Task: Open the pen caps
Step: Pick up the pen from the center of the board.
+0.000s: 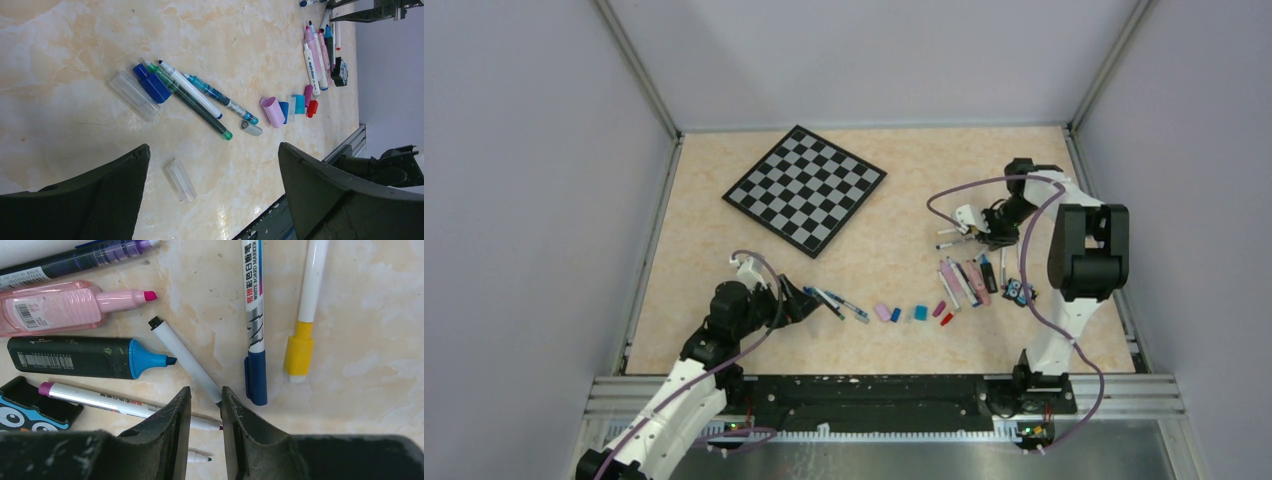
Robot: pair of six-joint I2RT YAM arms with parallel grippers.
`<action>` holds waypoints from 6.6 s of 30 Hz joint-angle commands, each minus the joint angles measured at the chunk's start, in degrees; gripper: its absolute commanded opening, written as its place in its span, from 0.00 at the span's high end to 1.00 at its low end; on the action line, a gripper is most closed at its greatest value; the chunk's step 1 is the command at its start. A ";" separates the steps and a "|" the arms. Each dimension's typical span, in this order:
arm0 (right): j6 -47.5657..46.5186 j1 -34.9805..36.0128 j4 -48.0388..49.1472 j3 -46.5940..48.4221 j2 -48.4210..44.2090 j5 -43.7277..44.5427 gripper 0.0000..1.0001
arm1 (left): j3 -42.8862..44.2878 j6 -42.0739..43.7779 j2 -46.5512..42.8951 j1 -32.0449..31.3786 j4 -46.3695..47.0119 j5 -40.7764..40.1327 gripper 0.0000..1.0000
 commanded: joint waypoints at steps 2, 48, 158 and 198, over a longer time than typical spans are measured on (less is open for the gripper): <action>-1.32 1.80 -0.25 1.33 1.39 1.56 0.73 | -0.33 0.15 -0.11 0.14 1.72 -0.04 0.01; 39.71 5.91 11.72 -7.10 -17.93 -28.46 1.00 | -4.60 -6.89 3.07 -0.02 31.59 20.72 0.01; -6.83 43.82 2.26 -21.32 -36.87 -9.98 0.68 | 32.87 -2.37 59.02 -27.96 32.92 34.91 1.00; 74.31 40.70 44.97 -38.08 -45.27 -16.48 1.00 | 8.00 -20.13 43.74 -33.13 71.18 -10.16 0.44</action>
